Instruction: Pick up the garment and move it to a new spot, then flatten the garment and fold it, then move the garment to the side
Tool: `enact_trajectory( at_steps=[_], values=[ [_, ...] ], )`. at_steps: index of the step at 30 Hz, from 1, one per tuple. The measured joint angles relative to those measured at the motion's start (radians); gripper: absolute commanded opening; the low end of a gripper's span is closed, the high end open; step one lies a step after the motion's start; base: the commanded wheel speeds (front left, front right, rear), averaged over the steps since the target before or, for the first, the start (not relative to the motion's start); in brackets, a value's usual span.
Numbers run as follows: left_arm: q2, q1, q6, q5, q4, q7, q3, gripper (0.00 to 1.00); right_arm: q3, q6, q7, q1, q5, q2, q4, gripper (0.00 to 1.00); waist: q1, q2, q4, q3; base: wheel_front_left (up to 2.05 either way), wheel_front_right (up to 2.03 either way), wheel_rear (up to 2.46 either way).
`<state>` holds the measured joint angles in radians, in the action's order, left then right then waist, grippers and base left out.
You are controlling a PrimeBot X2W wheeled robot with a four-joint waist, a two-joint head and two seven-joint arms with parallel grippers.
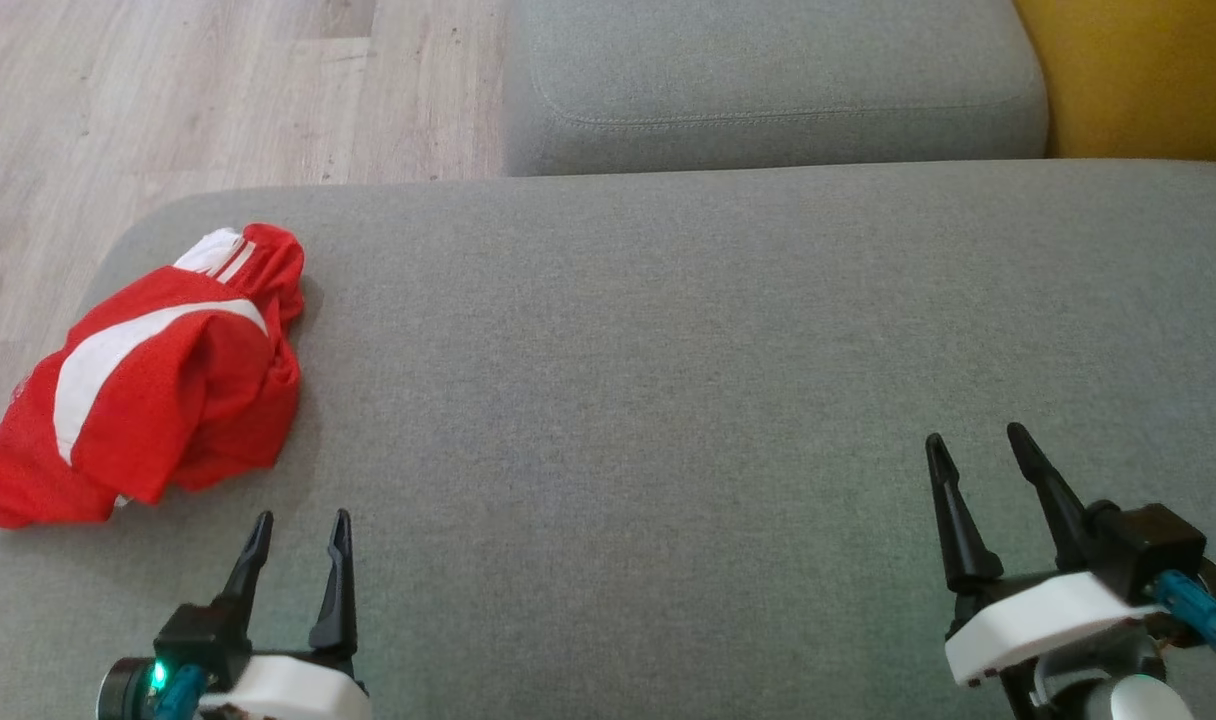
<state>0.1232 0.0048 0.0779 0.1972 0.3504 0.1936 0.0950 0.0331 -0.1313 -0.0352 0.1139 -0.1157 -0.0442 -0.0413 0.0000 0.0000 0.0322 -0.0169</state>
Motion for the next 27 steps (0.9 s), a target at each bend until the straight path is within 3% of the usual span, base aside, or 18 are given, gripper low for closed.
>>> enact_trajectory(
  at_steps=[15,27],
  values=[
    [0.009,-0.001,-0.039,0.007,0.002,-0.014,0.001,1.0,0.005,0.0,0.0,0.0,0.0,0.0,0.0,1.0,0.0,0.0,0.022,0.002,0.0,0.0,0.0],
    [0.025,-0.021,-0.07,0.014,0.0,-0.006,-0.009,1.0,0.043,0.0,-0.002,0.0,-0.01,0.0,-0.011,1.0,0.0,0.0,0.167,0.006,0.0,0.0,0.0]
  ],
)
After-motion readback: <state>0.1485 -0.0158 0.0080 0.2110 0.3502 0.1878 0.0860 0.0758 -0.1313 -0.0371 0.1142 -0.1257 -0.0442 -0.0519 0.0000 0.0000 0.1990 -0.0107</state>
